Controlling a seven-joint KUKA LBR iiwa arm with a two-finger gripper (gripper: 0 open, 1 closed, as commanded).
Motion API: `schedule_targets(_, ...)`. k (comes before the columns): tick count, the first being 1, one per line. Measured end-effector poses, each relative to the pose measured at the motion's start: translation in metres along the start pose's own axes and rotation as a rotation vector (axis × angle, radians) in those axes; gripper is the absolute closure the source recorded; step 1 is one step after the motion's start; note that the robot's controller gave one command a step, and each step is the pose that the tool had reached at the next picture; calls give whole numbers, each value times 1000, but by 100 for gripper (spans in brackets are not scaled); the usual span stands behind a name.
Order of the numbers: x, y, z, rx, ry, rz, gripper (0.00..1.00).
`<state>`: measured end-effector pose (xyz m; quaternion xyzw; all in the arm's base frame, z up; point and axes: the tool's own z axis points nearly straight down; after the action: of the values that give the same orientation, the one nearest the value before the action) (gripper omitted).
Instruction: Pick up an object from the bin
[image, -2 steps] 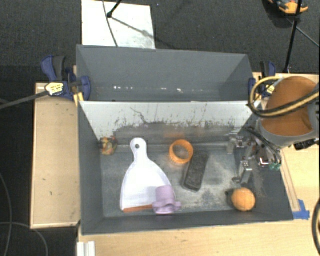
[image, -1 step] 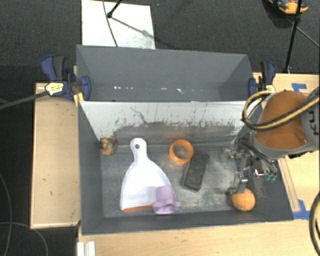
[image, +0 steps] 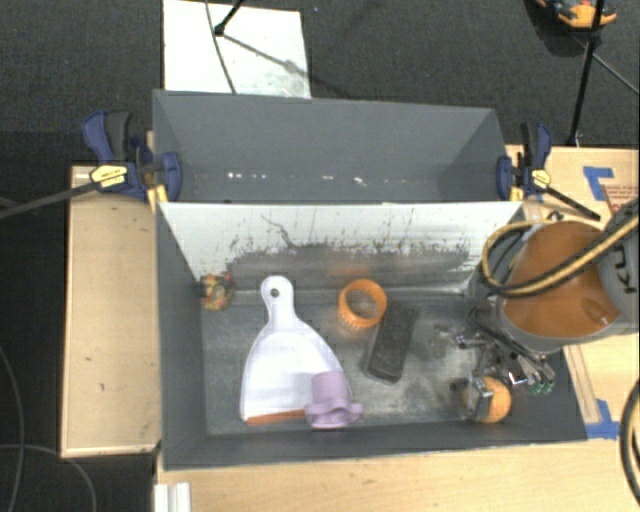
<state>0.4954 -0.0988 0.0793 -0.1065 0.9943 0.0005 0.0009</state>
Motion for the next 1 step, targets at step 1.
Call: schedule_targets(1, 16, -35, 9, 2, -3, -70, 100)
